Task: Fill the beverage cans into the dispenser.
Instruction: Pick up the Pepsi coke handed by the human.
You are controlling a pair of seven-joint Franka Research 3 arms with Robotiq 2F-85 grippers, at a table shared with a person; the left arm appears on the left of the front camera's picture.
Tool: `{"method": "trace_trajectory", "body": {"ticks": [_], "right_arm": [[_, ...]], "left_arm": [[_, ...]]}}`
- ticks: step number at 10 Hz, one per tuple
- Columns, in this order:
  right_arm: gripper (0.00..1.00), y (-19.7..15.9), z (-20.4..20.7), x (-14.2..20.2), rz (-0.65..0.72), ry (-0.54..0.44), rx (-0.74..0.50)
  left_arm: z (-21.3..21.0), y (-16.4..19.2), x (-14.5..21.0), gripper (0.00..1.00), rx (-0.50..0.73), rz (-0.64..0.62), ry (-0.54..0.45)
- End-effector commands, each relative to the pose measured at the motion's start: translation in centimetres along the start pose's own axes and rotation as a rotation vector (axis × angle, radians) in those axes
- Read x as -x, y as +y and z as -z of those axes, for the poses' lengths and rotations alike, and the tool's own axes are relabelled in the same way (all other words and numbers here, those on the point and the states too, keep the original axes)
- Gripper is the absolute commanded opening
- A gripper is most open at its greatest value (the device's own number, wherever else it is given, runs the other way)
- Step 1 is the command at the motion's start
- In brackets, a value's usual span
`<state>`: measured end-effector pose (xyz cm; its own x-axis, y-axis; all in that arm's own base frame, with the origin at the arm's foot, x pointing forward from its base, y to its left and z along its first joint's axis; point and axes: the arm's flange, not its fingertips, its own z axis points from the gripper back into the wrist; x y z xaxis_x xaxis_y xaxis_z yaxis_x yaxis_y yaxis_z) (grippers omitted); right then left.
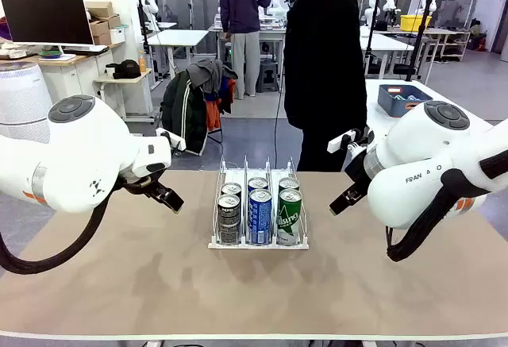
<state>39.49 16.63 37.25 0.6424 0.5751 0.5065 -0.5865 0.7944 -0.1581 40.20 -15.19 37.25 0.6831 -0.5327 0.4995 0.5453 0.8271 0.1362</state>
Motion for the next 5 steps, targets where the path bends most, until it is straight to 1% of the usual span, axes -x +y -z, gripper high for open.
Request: {"method": "trace_trajectory", "body": {"ticks": [1,5], "right_arm": [[1.00,0.00,0.00,0.00,0.000,0.000,0.000],[1.00,0.00,0.00,0.00,0.000,0.000,0.000]], "left_arm": [[0.00,0.00,0.00,1.00,0.000,0.000,0.000],[0.00,0.00,0.00,1.00,0.000,0.000,0.000]]}}
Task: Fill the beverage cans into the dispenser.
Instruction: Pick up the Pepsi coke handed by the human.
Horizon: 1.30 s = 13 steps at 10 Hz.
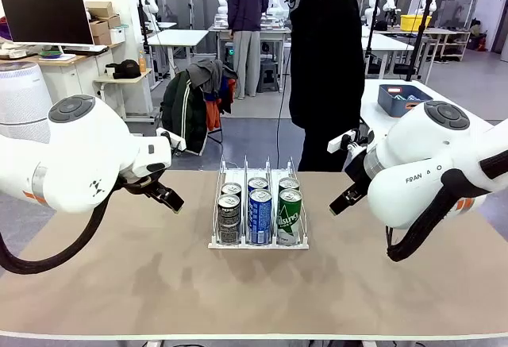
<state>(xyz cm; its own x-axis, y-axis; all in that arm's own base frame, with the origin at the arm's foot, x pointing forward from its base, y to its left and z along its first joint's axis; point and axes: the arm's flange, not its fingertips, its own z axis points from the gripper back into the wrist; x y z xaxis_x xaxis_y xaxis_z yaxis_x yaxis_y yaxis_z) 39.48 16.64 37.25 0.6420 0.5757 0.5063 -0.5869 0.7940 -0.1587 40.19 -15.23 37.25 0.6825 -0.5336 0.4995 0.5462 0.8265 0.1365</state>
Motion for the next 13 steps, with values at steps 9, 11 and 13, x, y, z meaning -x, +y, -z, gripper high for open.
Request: {"method": "trace_trajectory", "body": {"ticks": [9,11,13], "right_arm": [[1.00,0.0,0.0,0.0,0.000,0.000,0.000],[1.00,-1.2,-3.0,0.0,0.024,-0.008,-0.208],[1.00,-3.6,-7.0,-0.7,0.016,-0.036,-0.310]], "left_arm": [[-0.9,0.4,-0.1,1.00,0.072,0.063,0.052],[-4.5,1.0,-0.2,1.00,0.246,0.088,0.076],[-7.5,1.8,-0.8,1.00,0.323,0.096,0.073]]}}
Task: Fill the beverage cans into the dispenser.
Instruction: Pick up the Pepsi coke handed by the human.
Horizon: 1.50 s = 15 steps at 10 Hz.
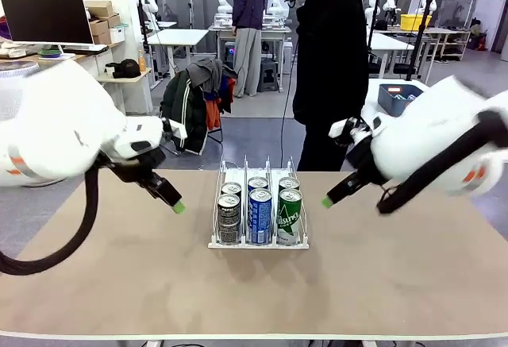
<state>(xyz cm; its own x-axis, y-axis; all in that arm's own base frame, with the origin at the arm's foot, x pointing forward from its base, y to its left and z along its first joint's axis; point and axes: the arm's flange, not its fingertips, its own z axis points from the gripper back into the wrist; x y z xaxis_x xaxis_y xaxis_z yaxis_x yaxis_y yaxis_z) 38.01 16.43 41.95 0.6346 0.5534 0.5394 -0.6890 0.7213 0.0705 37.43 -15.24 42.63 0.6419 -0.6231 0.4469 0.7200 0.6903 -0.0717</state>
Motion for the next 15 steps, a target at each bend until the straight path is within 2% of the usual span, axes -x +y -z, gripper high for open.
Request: {"method": "trace_trajectory", "body": {"ticks": [1,4,6,9,11,12,13,15], "right_arm": [[1.00,-2.9,-4.9,0.2,0.005,-0.016,-0.075],[1.00,-4.7,-11.9,-1.3,-0.027,-0.063,-0.101],[1.00,-5.9,-17.0,-2.7,-0.071,-0.106,-0.052],[1.00,-7.1,-23.1,-3.2,-0.044,-0.177,-0.034],[1.00,-8.0,-23.9,-2.2,-0.019,-0.224,-0.021],[1.00,-7.0,-21.7,-0.9,0.071,-0.275,0.030],[1.00,-7.7,-24.9,-3.1,-0.019,-0.205,-0.008],[1.00,-7.7,-24.9,-3.1,-0.019,-0.205,-0.008]], "left_arm": [[-4.1,2.6,0.0,1.00,0.071,0.037,0.005],[-10.4,1.6,-0.4,1.00,0.104,0.125,-0.061],[-14.0,2.6,-1.6,1.00,0.068,0.122,-0.089],[-18.9,4.4,-1.4,1.00,0.025,0.121,-0.146],[-19.5,4.9,-1.5,1.00,0.019,0.128,-0.187],[-19.6,4.3,-1.9,1.00,0.001,0.100,-0.147],[-19.6,4.3,-1.9,1.00,0.001,0.100,-0.147],[-19.6,4.3,-1.9,1.00,0.001,0.100,-0.147]]}}
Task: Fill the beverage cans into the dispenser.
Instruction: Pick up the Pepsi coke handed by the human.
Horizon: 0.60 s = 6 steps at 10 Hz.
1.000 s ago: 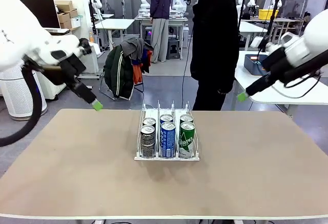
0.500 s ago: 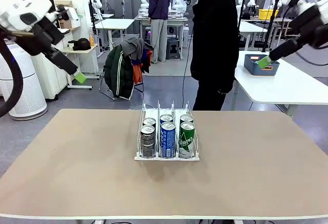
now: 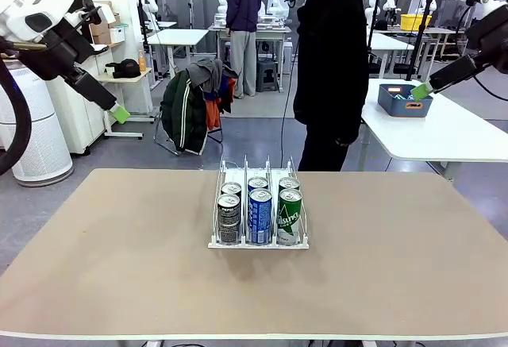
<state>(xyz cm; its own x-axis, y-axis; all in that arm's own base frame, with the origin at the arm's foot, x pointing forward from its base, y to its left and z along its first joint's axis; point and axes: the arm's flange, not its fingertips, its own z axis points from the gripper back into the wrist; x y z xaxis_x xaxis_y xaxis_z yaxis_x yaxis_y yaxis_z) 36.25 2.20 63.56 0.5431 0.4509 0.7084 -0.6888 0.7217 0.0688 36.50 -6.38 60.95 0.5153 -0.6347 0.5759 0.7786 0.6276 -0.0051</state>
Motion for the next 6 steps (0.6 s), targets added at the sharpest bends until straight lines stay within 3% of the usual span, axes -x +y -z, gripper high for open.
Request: {"method": "trace_trajectory", "body": {"ticks": [1,3,6], "right_arm": [[1.00,-0.1,-0.2,-0.5,-0.017,0.013,-0.011],[1.00,-0.3,-1.0,-1.0,-0.029,-0.037,0.027],[1.00,-1.5,-4.8,-4.3,-0.196,-0.048,0.064]], "left_arm": [[0.2,0.1,0.2,1.00,0.013,-0.009,-0.002],[0.2,0.1,0.2,1.00,0.013,-0.009,-0.002],[0.2,0.1,0.2,1.00,0.013,-0.009,-0.002]]}}
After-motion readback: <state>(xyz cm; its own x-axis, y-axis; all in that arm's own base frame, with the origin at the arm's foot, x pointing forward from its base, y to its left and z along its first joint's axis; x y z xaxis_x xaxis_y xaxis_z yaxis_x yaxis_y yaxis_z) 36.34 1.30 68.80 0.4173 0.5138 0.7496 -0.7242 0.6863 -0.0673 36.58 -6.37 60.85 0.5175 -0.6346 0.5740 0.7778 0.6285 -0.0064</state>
